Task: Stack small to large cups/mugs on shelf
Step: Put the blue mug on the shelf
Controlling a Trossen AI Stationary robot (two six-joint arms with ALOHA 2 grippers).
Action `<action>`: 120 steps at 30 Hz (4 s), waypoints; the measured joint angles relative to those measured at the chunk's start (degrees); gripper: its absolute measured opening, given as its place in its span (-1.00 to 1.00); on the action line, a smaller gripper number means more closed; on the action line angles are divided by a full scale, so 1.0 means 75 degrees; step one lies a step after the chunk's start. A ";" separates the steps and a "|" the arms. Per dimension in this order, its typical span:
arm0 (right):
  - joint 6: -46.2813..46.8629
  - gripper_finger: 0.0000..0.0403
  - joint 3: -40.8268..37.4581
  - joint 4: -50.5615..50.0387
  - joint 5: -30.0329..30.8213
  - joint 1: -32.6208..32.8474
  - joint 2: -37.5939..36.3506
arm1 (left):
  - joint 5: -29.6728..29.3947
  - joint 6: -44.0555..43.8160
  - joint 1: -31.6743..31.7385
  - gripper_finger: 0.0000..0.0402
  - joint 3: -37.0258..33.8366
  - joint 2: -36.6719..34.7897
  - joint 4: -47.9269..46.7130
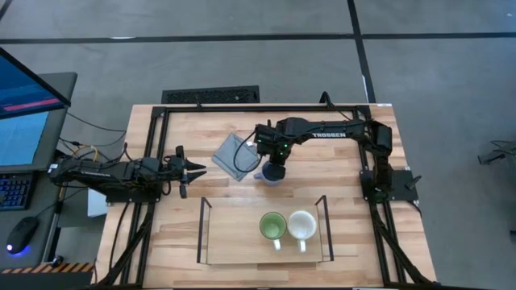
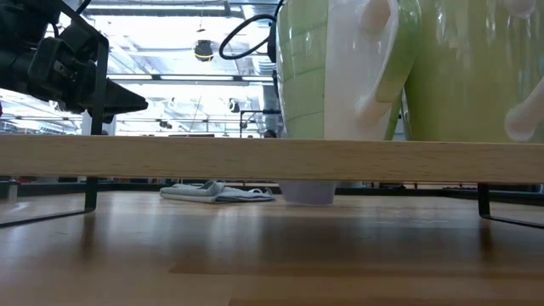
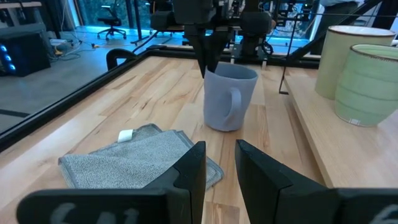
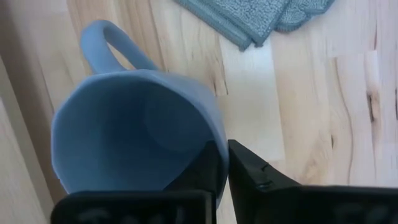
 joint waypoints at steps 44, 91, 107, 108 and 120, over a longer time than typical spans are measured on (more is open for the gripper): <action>0.0060 -0.53 0.0000 0.0072 0.0399 -0.0015 -0.0012 | 0.0017 0.0001 -0.0001 -0.62 0.0002 0.0000 -0.0001; 0.0009 0.01 0.0000 0.1527 0.0384 0.0032 -0.0012 | 0.0402 -0.0087 0.0000 -0.62 0.0002 -0.0003 -0.0047; -0.0351 0.03 0.0000 0.2112 0.0396 0.0306 -0.0012 | 0.0399 -0.0087 -0.0002 -0.62 0.0002 0.0000 -0.0047; -0.0396 0.03 0.0000 0.2171 0.0399 0.0306 -0.0012 | 0.0399 -0.0087 0.0000 -0.62 0.0002 -0.0003 -0.0047; -0.0557 0.05 0.0769 0.1633 0.0402 0.0309 -0.0044 | 0.0396 -0.0087 0.0000 -0.62 0.0002 -0.0003 -0.0047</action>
